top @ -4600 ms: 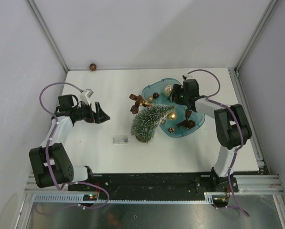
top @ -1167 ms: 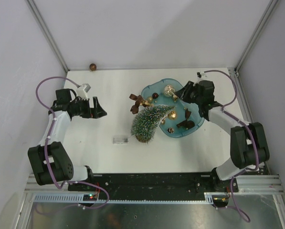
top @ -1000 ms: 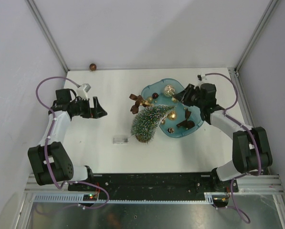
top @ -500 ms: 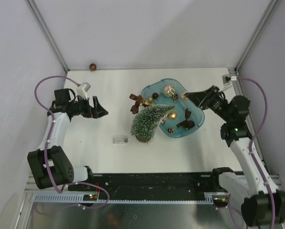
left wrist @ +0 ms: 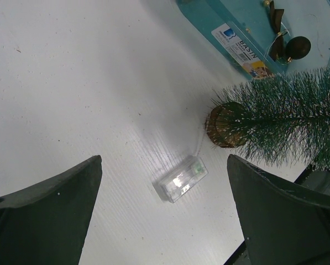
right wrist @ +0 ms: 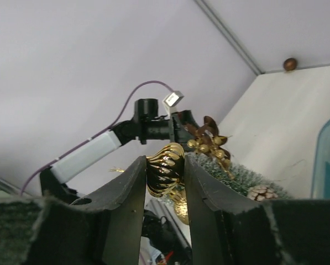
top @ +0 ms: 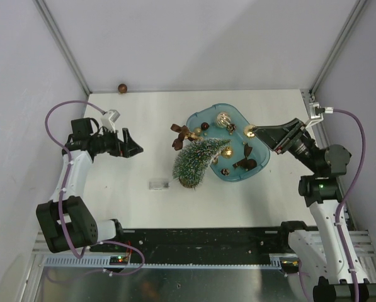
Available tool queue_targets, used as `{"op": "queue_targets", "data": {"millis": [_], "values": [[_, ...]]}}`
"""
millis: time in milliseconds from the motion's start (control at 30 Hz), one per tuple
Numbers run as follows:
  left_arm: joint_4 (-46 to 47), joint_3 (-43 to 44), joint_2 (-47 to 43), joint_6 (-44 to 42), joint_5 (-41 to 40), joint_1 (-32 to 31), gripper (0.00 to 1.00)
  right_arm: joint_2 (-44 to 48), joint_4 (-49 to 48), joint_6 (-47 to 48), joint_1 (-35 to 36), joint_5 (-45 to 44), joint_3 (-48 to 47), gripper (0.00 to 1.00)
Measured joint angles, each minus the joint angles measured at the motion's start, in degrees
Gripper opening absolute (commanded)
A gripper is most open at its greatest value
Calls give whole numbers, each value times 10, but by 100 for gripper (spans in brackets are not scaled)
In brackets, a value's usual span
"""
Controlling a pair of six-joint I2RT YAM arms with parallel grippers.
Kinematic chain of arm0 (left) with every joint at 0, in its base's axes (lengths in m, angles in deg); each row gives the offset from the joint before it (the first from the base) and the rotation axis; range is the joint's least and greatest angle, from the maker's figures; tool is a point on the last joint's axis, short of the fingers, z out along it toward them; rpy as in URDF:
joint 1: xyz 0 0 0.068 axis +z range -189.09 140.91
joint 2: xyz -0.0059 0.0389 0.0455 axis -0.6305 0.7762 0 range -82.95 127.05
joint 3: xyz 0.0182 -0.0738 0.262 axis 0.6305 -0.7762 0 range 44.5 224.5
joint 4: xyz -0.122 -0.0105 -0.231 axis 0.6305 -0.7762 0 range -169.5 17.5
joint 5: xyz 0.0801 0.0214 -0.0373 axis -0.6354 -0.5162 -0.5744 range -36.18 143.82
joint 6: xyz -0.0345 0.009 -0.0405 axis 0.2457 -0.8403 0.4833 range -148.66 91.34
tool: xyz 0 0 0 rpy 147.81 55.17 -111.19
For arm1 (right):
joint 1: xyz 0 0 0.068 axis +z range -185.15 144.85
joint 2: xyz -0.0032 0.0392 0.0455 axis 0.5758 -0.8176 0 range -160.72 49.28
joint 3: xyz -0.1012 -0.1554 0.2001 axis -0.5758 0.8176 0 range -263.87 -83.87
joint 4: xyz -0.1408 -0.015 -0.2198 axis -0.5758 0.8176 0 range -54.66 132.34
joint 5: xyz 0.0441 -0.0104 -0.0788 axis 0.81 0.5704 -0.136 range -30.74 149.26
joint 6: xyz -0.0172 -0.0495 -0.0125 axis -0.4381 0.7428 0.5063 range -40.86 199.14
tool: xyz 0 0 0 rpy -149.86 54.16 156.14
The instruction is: Decorate the small christmas tree
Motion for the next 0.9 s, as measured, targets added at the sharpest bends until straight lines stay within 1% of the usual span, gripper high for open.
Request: {"op": "queue_targets", "data": {"millis": [200, 333, 467, 567, 667, 833, 900], "values": [[0, 0, -2, -4, 4, 0, 100, -15, -90, -80, 14, 20, 3, 38], [0, 0, -2, -4, 7, -4, 100, -19, -123, -99, 39, 23, 0, 39], [0, 0, -3, -4, 9, -14, 100, -30, -124, -94, 78, 20, -18, 38], [0, 0, -4, -4, 9, -20, 100, -34, -102, -73, 98, 16, -38, 37], [0, 0, -5, -5, 9, -20, 100, -30, -59, -33, 101, 4, -55, 38], [0, 0, -9, -6, 9, -20, 100, -8, 73, 59, 85, -42, -70, 38], [0, 0, -12, -8, 9, -20, 100, 0, 142, 97, 78, -71, -76, 38]]}}
